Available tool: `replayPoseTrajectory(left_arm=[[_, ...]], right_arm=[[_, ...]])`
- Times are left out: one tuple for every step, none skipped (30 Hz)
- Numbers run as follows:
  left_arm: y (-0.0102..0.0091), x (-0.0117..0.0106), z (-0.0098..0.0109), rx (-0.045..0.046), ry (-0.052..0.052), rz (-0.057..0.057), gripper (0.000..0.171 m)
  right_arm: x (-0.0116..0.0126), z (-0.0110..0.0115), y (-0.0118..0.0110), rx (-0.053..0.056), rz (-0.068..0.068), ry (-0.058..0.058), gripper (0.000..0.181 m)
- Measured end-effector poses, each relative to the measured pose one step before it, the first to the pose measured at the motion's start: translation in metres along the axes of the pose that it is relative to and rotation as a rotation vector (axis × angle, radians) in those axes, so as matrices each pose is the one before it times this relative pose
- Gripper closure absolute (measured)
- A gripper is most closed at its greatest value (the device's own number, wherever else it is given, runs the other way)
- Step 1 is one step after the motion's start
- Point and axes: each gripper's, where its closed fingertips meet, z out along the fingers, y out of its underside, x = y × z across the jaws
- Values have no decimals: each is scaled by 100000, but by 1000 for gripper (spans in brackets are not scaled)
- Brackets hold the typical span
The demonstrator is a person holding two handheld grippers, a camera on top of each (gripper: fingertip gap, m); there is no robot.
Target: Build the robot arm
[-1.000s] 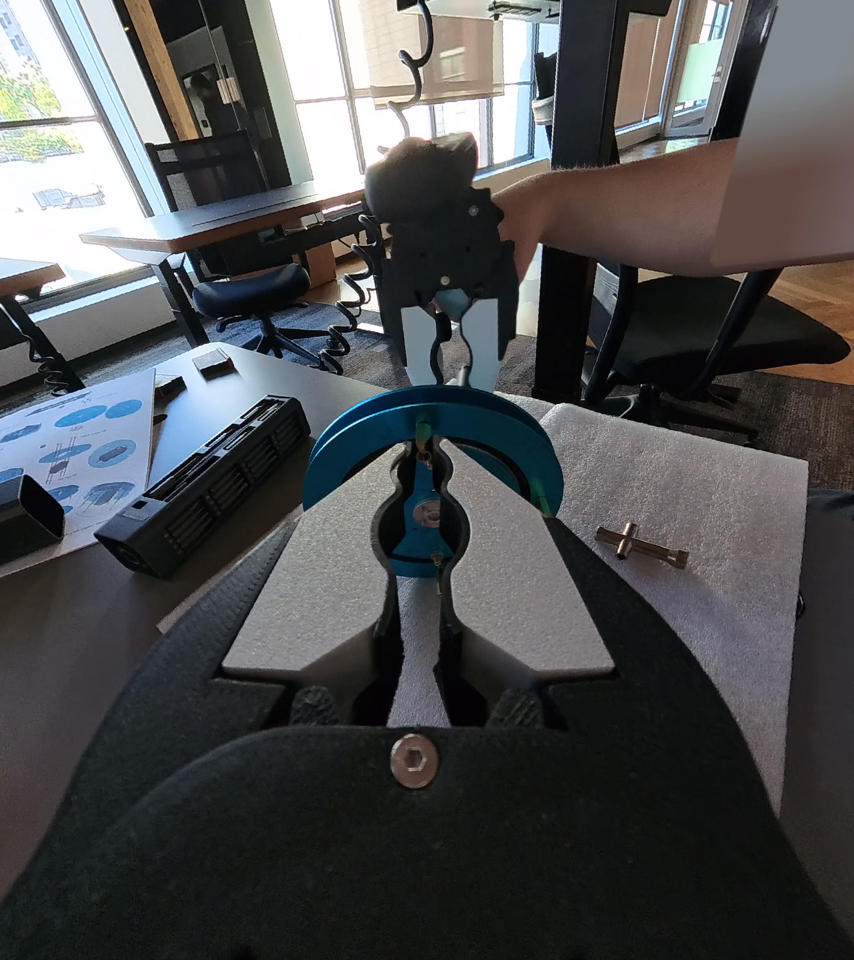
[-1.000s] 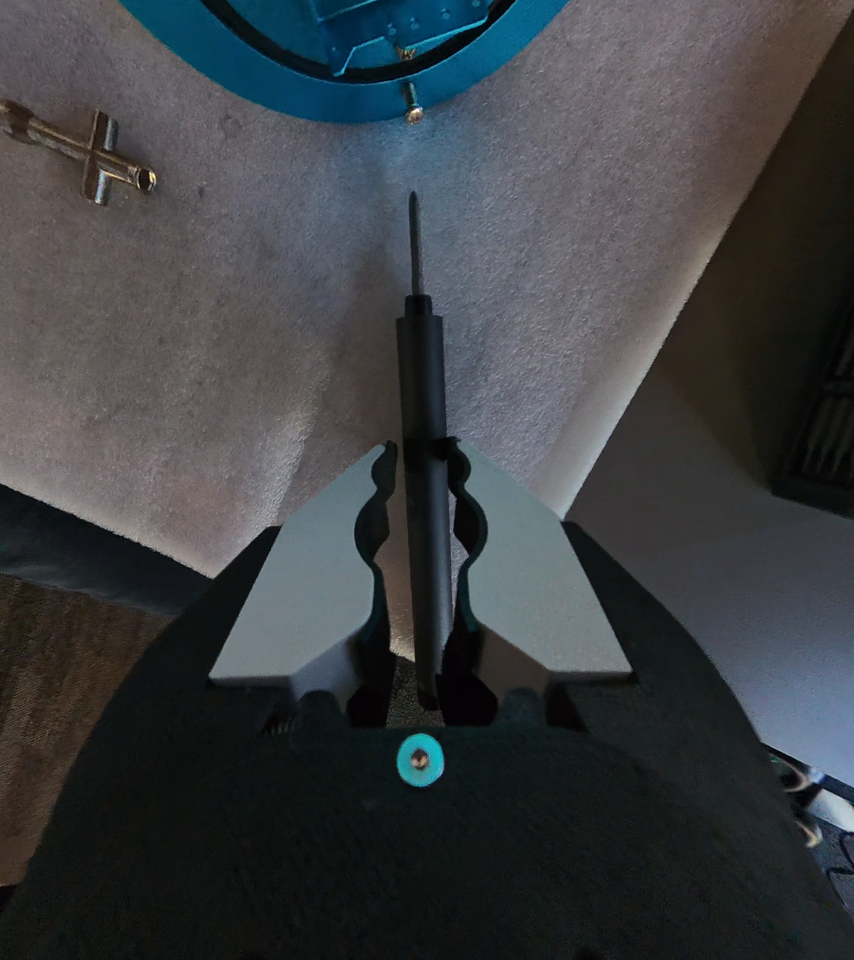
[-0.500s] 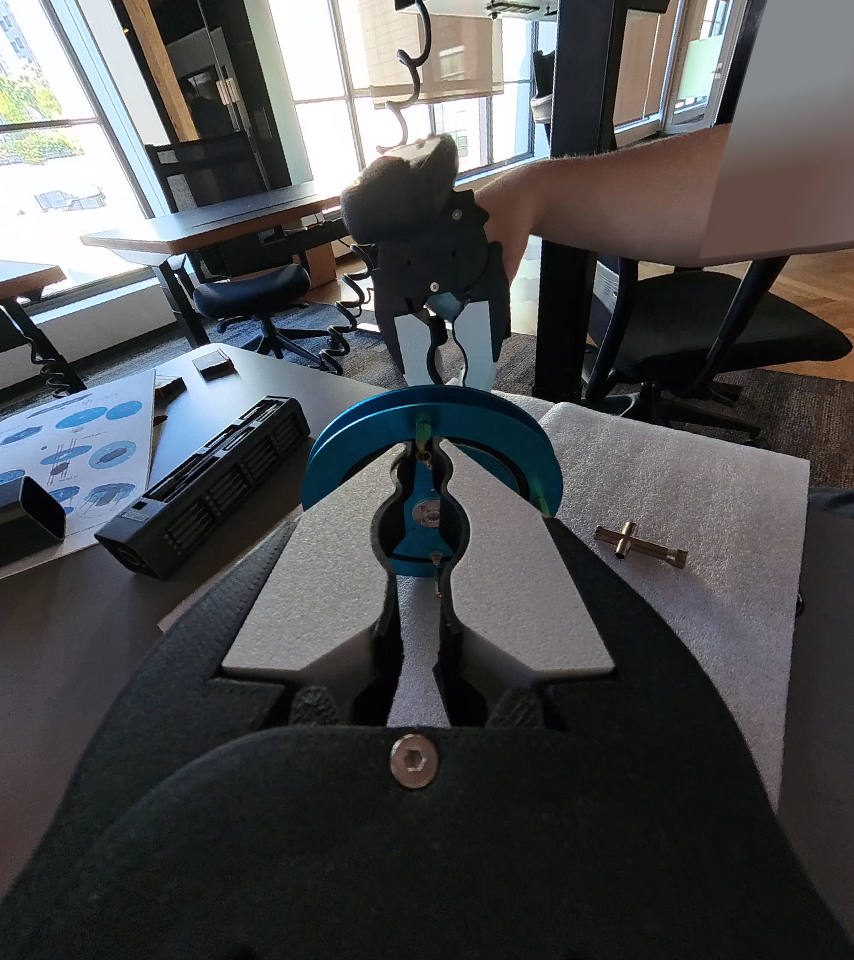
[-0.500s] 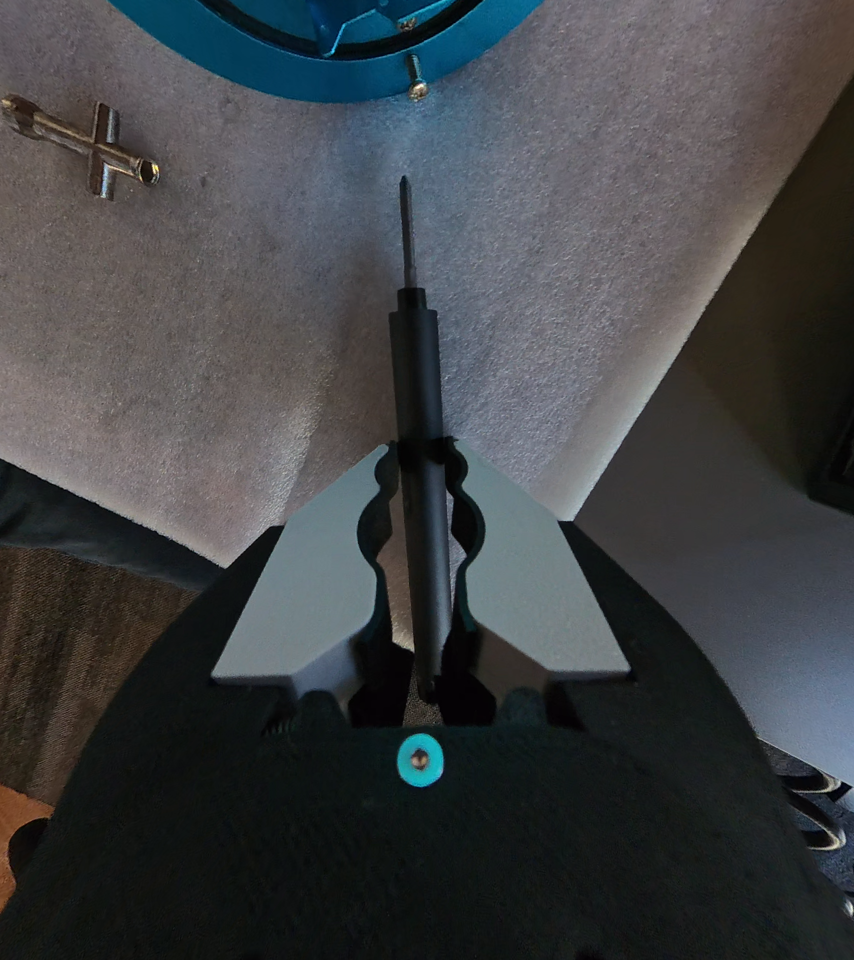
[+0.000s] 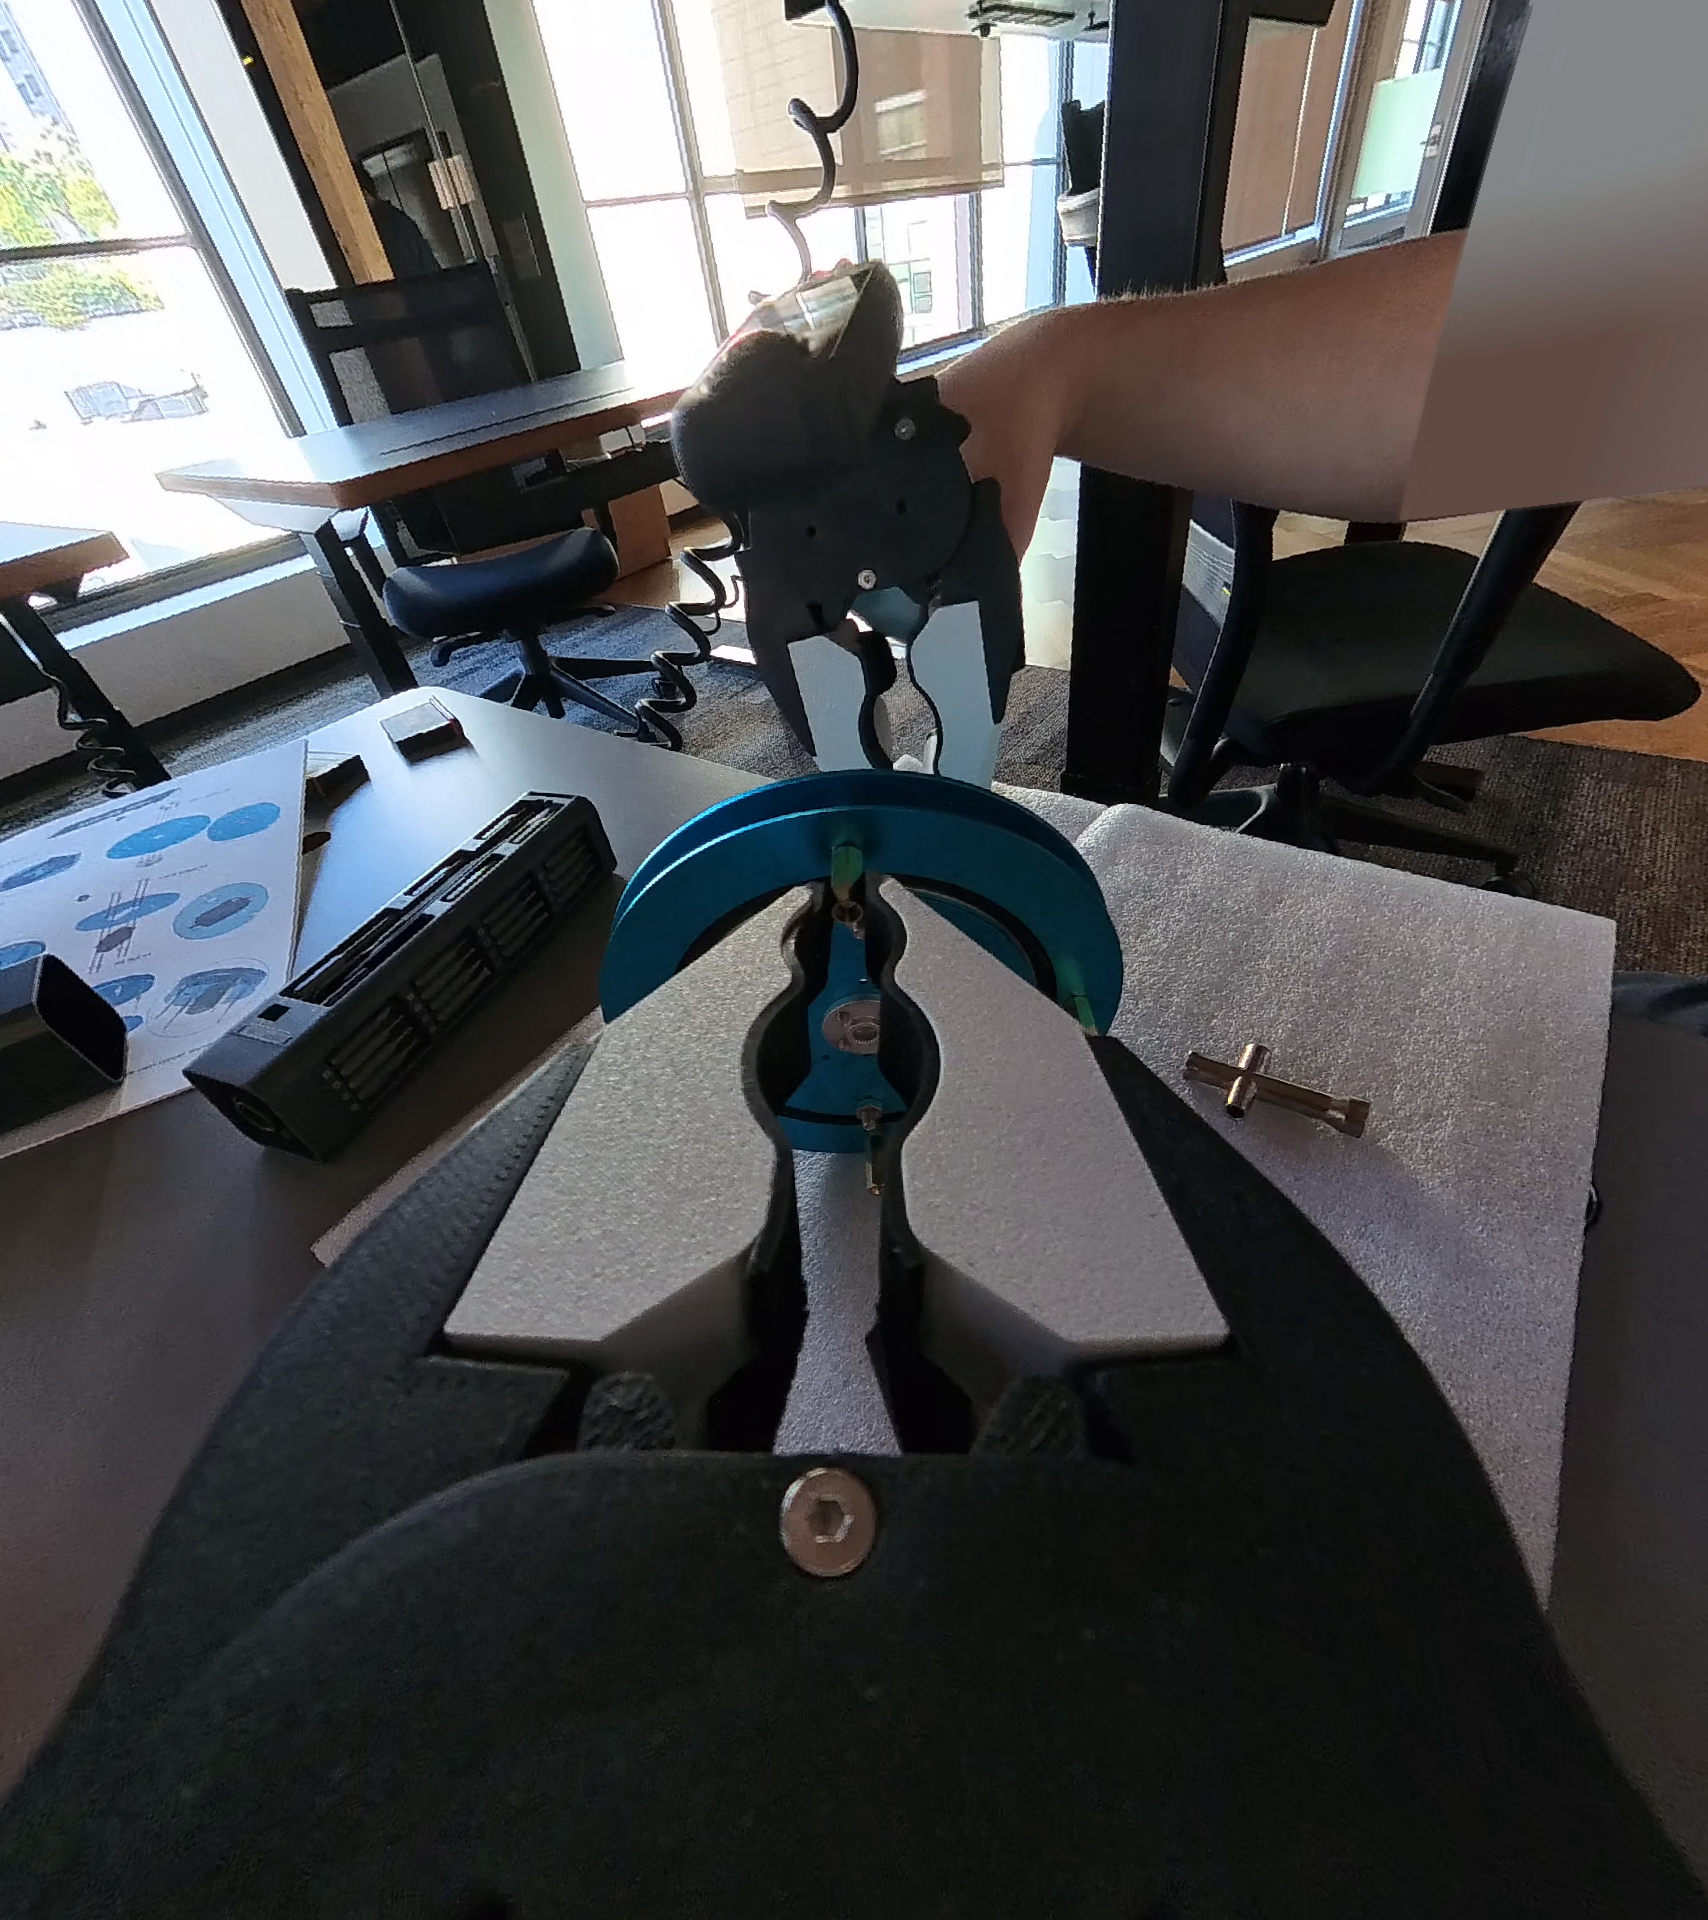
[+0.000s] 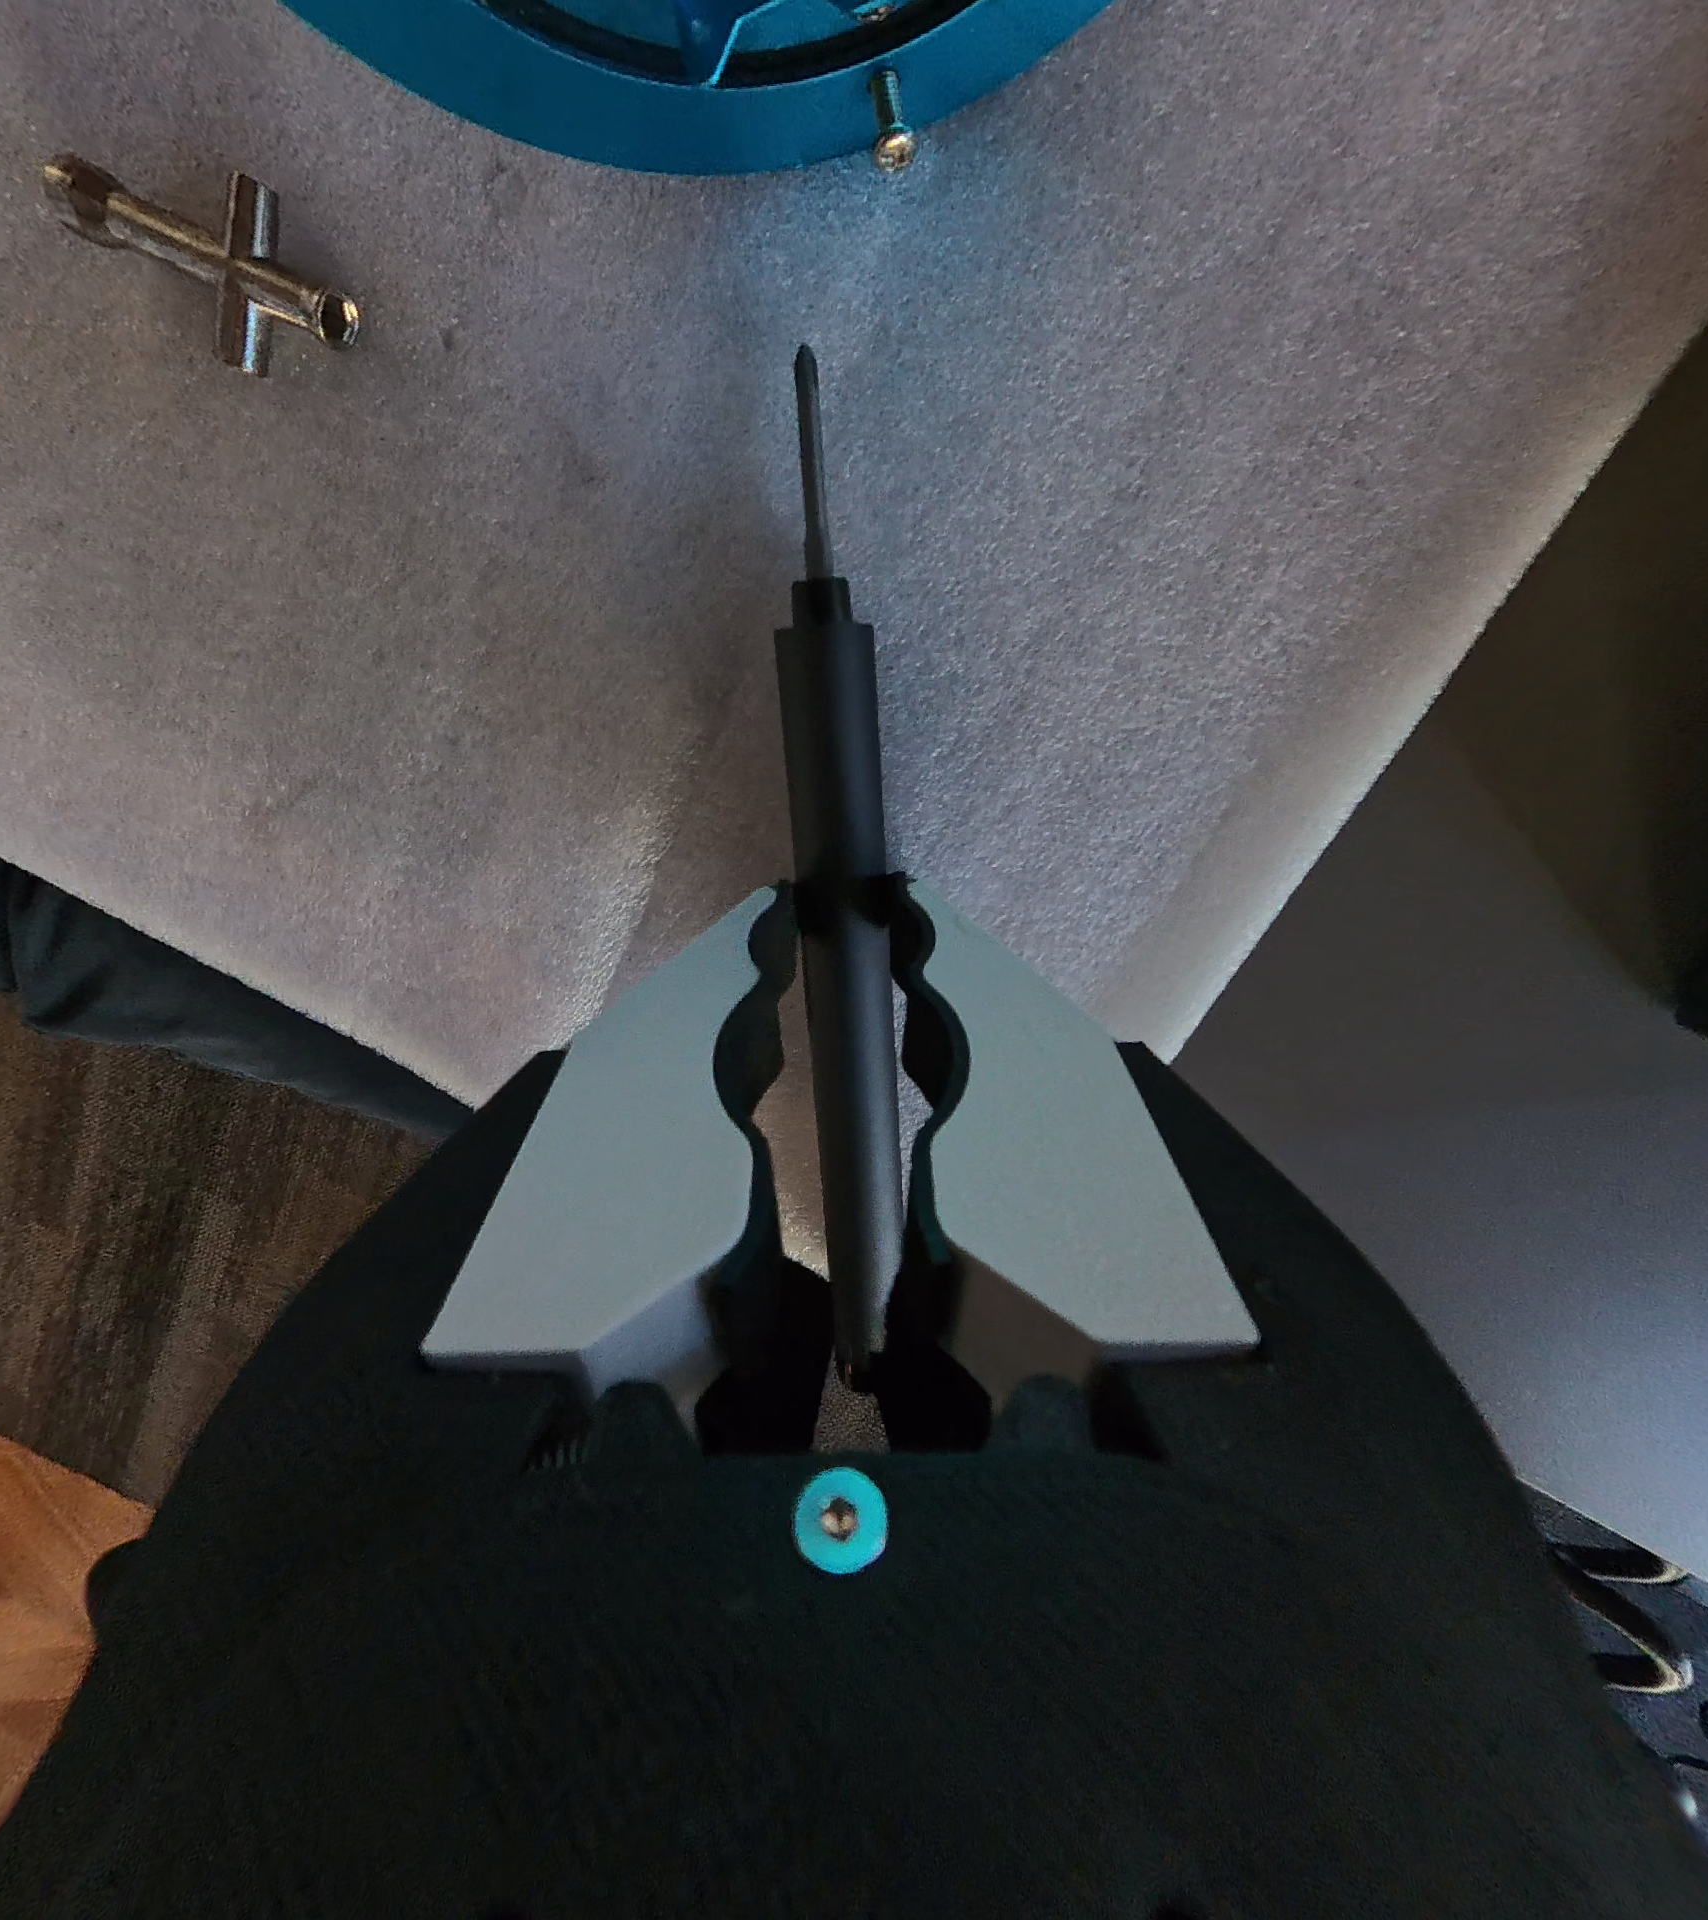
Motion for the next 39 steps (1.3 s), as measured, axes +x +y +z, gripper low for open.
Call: replayPoseTrajectory(left_arm=[[10,-1,-3,-9,-57,55,167],[-1,3,-8,0,-91,35,168],[-3,2,1,21,5,-12,168],[-2,20,1,14,121,-45,168],[0,-1,12,-8,32,-2,168],[1,-13,8,-17,-74,93,167],[1,-7,-1,-8,-34,35,167],[-1,-1,-8,21,-8,-51,168],[-3,7,-7,9,-77,16,167],[8,1,-6,1,-78,110,167],[-2,13,-16,15,-6,11,167],[-2,18,1,17,81,-95,168],[2,9,-9,-2,67,-53,167],[3,0,-10,-11,27,8,168],[0,22,-4,-8,99,8,168],[1,13,-1,-7,109,34,167],[1,13,-5,-11,62,76,167],[-6,0,9,-35,80,68,168],[0,14,-15,-60,179,83,168],[6,7,-22,-82,203,48,167],[5,2,-50,-42,178,45,167],[14,6,-65,-37,93,55,167],[5,-39,-62,-31,-193,-14,168],[12,-63,-52,-29,-378,20,167],[12,-27,-41,27,-205,50,168],[0,-3,-33,49,33,-104,168],[7,9,-5,56,116,-248,168],[22,-1,30,-6,148,-261,168],[6,24,24,28,246,-180,168],[6,18,24,27,249,-90,168],[-4,-3,27,12,59,-5,168],[-8,-19,14,-40,-125,111,167],[-2,-20,-1,-75,-138,168,167],[4,-5,2,-47,-74,100,167],[5,-15,2,-31,-46,-16,167],[0,-4,0,-1,-34,-19,168],[-5,3,2,33,11,-15,168],[-7,15,3,49,73,-73,168],[4,11,0,57,103,-115,167]], right_arm=[[-10,7,-7,0,-1145,667,165],[-1,6,0,175,-1180,550,165],[-5,12,6,240,-293,175,166],[2,41,74,-7,758,-222,165],[-19,11,55,-89,1156,-779,165],[-14,9,18,33,1175,-895,165],[-6,24,2,224,892,-678,164],[2,8,-1,403,422,-424,164],[3,1,-2,358,237,-293,165],[-7,-2,-11,447,-84,14,165],[-23,-22,0,252,-988,327,165],[8,-16,-14,25,-1837,1070,166],[-18,-24,-9,113,-2025,1645,166],[-68,-33,21,-134,-1582,1860,165],[-73,-61,-8,-110,-1330,2316,165],[-94,-70,-76,337,-1427,2433,165],[-95,-78,-131,763,-1412,2456,166],[8,-88,-115,440,-1138,2950,165],[88,-120,-153,609,-920,3307,166],[90,-160,-292,1570,-760,3085,166],[104,-186,-431,2505,-630,2740,166],[86,-183,-457,2913,-308,2258,166],[124,-181,-383,2673,25,2150,166],[215,-202,-322,2527,216,2638,166],[242,-237,-278,2501,74,2853,166],[144,-258,-271,2699,70,2295,166],[46,-231,-231,2658,333,1620,166],[104,-246,-166,2405,317,2064,166],[203,-250,-117,2347,66,2771,166],[241,-258,-91,2193,243,2863,166],[231,-231,-164,2356,459,2672,166],[187,-192,-188,2269,312,2364,166],[161,-147,-151,1509,-56,2182,166],[191,-108,-49,423,-397,2434,166],[241,-91,15,-474,-686,2717,166],[212,-82,32,-786,-1031,2494,166],[180,-85,-64,-370,-907,2330,166],[240,-93,-136,42,-838,2750,166],[252,-112,-118,-186,-1041,2927,166]])
